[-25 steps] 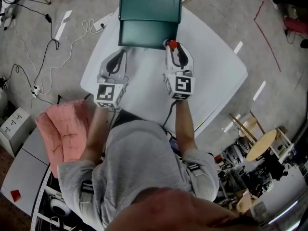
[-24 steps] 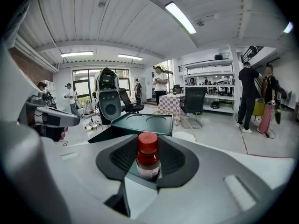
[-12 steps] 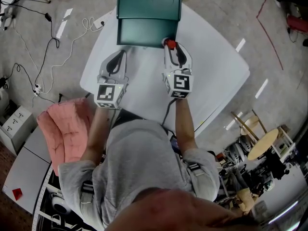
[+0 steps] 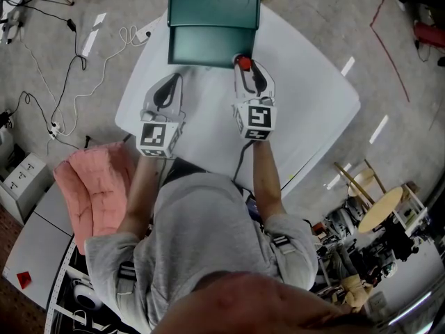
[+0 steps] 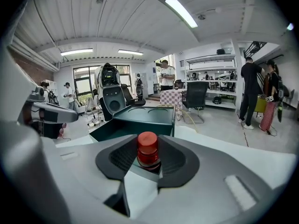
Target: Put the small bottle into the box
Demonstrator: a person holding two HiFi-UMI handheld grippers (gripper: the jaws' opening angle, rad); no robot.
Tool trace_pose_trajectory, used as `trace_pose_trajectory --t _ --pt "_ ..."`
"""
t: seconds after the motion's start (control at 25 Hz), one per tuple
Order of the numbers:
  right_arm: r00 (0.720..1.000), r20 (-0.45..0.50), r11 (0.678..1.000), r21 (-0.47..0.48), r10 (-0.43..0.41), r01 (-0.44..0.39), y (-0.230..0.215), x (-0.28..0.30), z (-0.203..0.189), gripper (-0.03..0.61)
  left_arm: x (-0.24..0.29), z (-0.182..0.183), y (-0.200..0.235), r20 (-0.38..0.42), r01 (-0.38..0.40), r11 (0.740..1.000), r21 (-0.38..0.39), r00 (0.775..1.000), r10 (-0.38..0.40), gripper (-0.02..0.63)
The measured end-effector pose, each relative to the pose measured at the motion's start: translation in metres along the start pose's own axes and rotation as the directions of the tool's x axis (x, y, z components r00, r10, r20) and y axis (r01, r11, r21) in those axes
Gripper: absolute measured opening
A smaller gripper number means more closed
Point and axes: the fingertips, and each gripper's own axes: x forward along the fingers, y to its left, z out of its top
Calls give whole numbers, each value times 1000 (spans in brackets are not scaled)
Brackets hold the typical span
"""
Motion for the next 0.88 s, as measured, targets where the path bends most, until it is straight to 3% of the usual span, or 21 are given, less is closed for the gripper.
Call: trace_pose_trajectory --t 0.48,0.88 --pt "1000 -7 1000 -5 6 -6 1 0 0 140 -13 6 -4 15 -18 1000 12 1000 18 12" --pt "999 39 999 17 37 -38 7 -12 14 210 -27 12 -2 38 -36 999 22 999 35 12"
